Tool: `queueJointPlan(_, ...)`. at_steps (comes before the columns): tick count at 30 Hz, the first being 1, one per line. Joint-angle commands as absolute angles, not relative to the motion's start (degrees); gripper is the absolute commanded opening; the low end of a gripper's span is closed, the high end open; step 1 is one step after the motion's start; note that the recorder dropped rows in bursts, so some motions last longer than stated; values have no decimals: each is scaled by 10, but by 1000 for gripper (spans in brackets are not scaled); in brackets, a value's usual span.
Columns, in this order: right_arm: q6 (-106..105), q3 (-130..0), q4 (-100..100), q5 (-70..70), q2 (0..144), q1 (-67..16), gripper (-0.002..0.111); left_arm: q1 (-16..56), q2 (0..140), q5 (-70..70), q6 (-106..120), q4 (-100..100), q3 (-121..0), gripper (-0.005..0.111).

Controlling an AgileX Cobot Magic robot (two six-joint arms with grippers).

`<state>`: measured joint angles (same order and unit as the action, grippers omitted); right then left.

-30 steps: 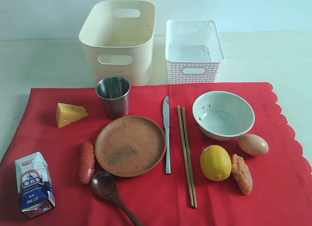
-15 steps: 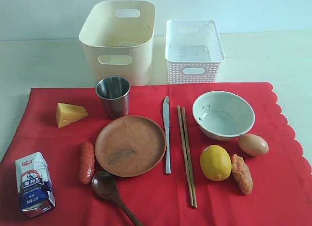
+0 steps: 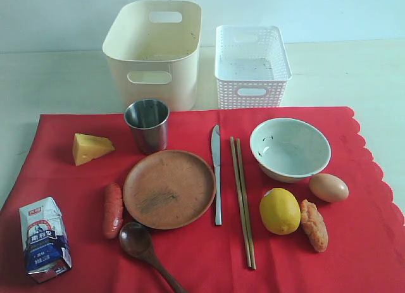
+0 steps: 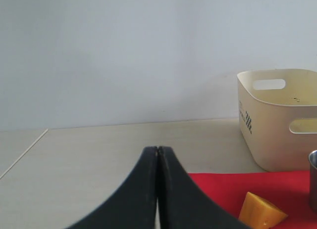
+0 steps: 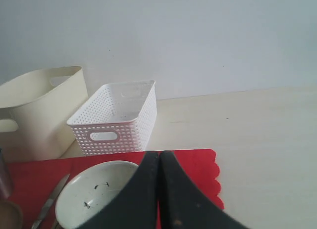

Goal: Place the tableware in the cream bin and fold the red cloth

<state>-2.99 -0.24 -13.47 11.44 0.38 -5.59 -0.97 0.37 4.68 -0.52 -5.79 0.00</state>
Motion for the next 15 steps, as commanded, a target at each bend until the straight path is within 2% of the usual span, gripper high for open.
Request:
queueJointPlan(1,-28,0,-214,84,0,-53,0,-10,0,48,-7,-59,0,0)
queueJointPlan(7,-28,0,-317,13,0,-53,0,-10,0,48,-7,-59,0,0)
queueJointPlan(15,-76,-48,-306,-3,0,-53,0,-10,0,48,-7,-59,0,0)
